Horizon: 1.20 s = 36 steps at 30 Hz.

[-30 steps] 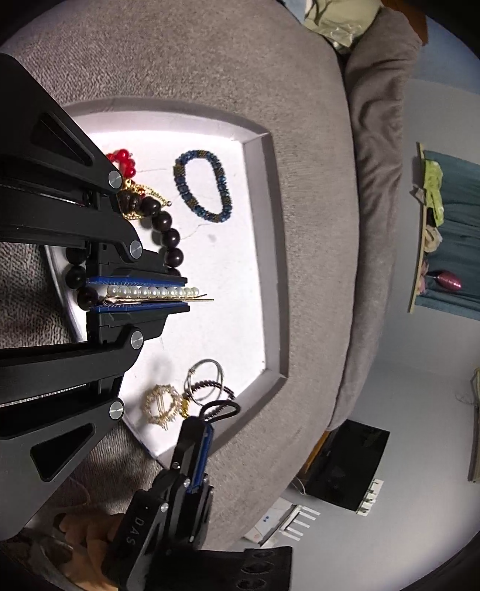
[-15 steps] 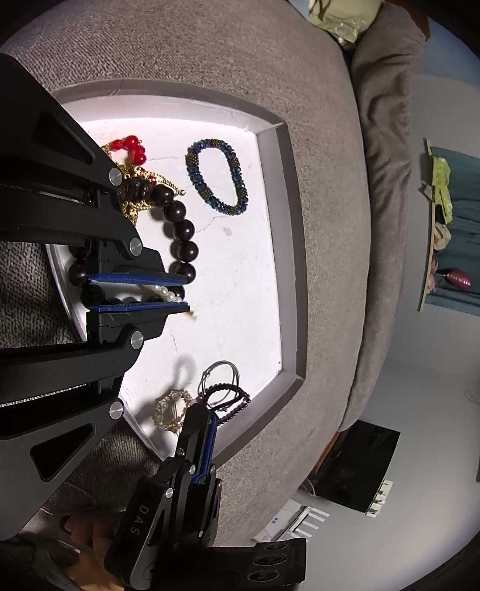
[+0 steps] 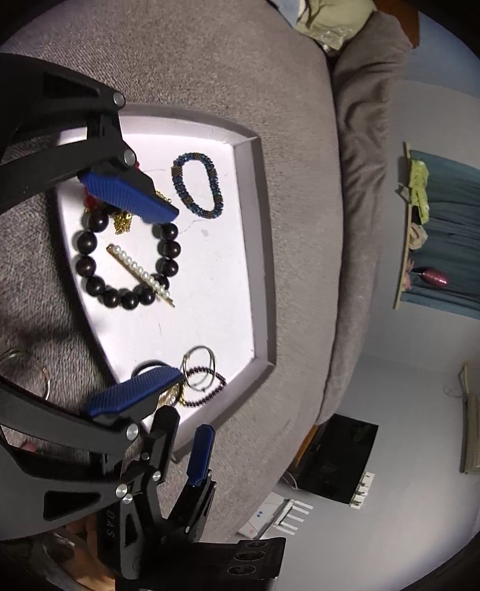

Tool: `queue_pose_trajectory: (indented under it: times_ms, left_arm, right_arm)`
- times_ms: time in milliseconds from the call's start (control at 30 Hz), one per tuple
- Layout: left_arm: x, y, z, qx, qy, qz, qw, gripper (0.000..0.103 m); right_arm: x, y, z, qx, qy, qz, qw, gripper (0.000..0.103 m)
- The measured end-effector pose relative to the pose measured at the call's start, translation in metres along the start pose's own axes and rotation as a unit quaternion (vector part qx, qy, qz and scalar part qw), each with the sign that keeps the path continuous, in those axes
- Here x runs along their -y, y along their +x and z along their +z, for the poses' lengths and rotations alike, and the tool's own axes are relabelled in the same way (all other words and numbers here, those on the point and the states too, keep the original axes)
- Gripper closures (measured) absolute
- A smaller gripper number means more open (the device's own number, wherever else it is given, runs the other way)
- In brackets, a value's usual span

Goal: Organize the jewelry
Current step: 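Carry the pearl clip and hair tie into the box and open both tools, then move the left tool to the silver hoop bangle while the right tool reaches the pink string bracelet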

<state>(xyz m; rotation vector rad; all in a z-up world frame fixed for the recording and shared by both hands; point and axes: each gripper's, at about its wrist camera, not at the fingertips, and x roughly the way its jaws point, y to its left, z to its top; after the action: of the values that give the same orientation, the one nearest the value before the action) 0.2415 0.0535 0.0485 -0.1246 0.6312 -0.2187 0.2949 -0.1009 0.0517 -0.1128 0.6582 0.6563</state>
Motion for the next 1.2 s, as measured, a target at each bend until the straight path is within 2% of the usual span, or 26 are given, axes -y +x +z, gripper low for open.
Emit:
queue_pose_trajectory:
  times_ms: [133, 233, 433, 633, 900, 1200]
  left_arm:
    - [0.004, -0.012, -0.004, 0.008, 0.006, 0.007, 0.9999, 0.011]
    - [0.004, -0.021, -0.009, 0.009, 0.006, 0.015, 0.9998, 0.010]
    - [-0.002, -0.037, -0.021, 0.012, 0.002, 0.037, 0.9993, 0.008]
    - [0.003, -0.044, -0.030, 0.007, 0.012, 0.038, 0.9992, 0.008]
    - [0.005, -0.057, -0.045, -0.003, 0.010, 0.026, 0.9996, 0.008]
    - [0.019, -0.056, -0.072, -0.033, 0.025, 0.008, 0.9991, 0.008]
  right_arm:
    - [-0.002, -0.013, -0.003, 0.015, -0.001, -0.002, 1.000, 0.017]
    - [-0.005, -0.019, -0.004, 0.025, 0.004, 0.001, 1.000, 0.005]
    - [-0.007, -0.029, -0.010, 0.036, 0.020, 0.013, 0.999, 0.006]
    - [-0.002, -0.044, -0.024, 0.040, 0.035, 0.003, 0.999, 0.006]
    - [0.006, -0.060, -0.049, 0.030, 0.060, -0.019, 0.998, 0.006]
    - [0.006, -0.065, -0.062, 0.014, 0.061, -0.034, 0.997, 0.006]
